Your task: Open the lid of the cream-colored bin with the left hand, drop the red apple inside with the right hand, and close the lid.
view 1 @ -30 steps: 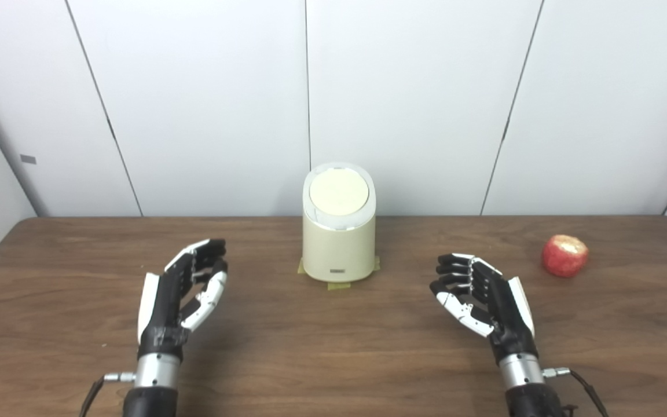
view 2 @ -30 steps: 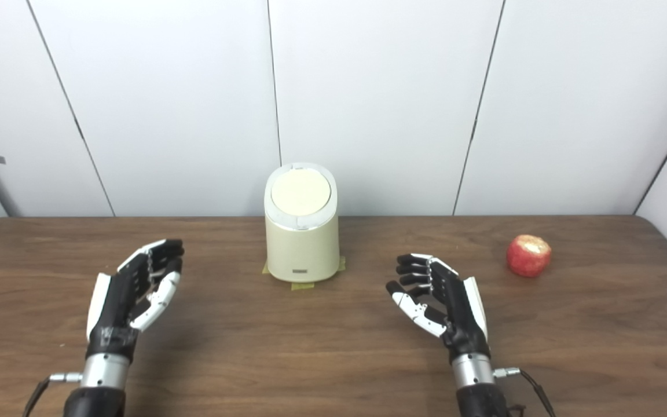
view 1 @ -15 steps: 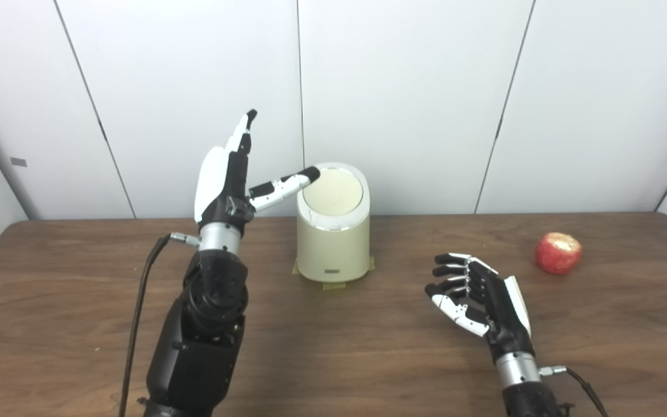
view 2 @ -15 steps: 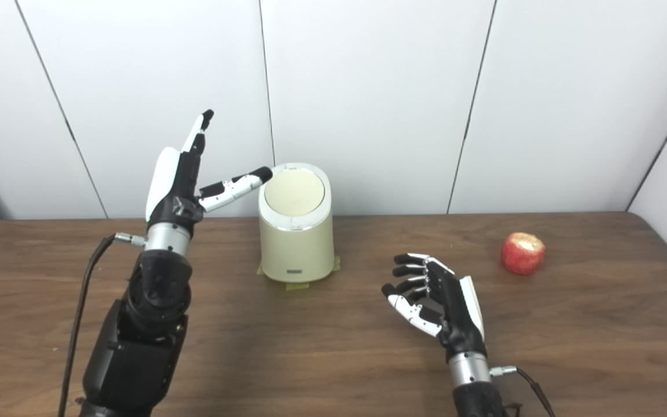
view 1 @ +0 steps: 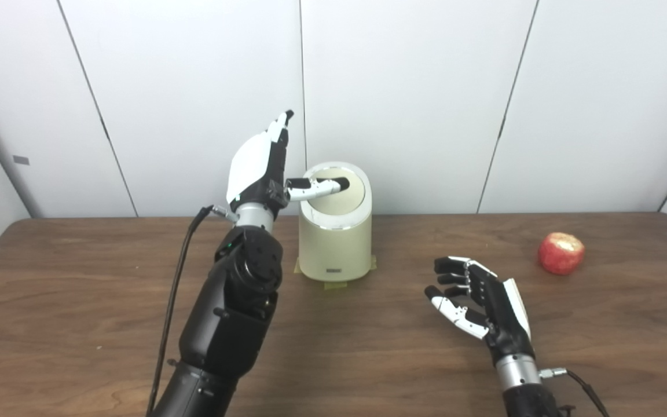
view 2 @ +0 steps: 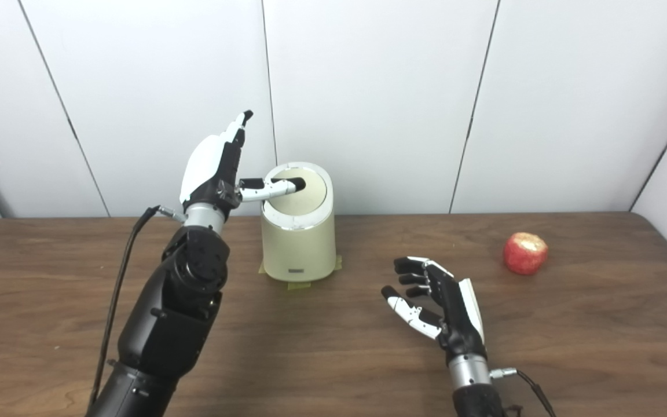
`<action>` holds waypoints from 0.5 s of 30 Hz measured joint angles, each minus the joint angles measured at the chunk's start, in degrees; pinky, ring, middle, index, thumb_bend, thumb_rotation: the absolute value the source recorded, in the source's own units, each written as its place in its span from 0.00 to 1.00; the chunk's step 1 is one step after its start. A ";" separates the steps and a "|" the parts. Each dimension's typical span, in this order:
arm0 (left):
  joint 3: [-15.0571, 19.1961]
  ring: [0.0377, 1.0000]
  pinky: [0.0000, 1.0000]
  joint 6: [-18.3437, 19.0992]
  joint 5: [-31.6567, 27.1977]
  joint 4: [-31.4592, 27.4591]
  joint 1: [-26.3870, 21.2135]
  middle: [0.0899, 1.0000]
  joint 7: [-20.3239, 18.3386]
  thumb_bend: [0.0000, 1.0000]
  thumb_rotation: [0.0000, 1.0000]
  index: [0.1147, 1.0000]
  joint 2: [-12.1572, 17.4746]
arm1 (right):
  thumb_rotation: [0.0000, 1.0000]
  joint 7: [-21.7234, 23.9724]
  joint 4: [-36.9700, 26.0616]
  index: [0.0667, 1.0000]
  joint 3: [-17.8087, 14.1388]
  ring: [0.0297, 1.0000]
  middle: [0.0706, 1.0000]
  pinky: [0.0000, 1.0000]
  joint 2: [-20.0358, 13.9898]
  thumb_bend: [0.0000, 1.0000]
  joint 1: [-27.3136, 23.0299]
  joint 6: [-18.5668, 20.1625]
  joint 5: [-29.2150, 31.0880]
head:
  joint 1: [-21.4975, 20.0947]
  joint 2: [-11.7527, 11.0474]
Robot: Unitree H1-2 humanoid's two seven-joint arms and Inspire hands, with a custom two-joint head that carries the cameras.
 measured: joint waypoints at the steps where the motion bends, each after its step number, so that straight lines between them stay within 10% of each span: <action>1: 0.11 1.00 1.00 0.07 0.56 0.56 -0.14 1.00 -0.19 0.92 0.32 1.00 -0.09 | 0.28 0.00 -0.01 0.63 0.09 0.66 0.66 0.57 0.00 0.25 0.00 0.11 -0.06 | -0.09 0.09; 15: -3.47 1.00 1.00 -0.66 4.38 10.92 -1.39 1.00 5.21 0.86 0.24 1.00 0.61 | 0.23 -0.02 -0.24 0.63 0.33 0.66 0.66 0.58 0.07 0.24 0.10 0.72 -0.82 | -0.70 0.35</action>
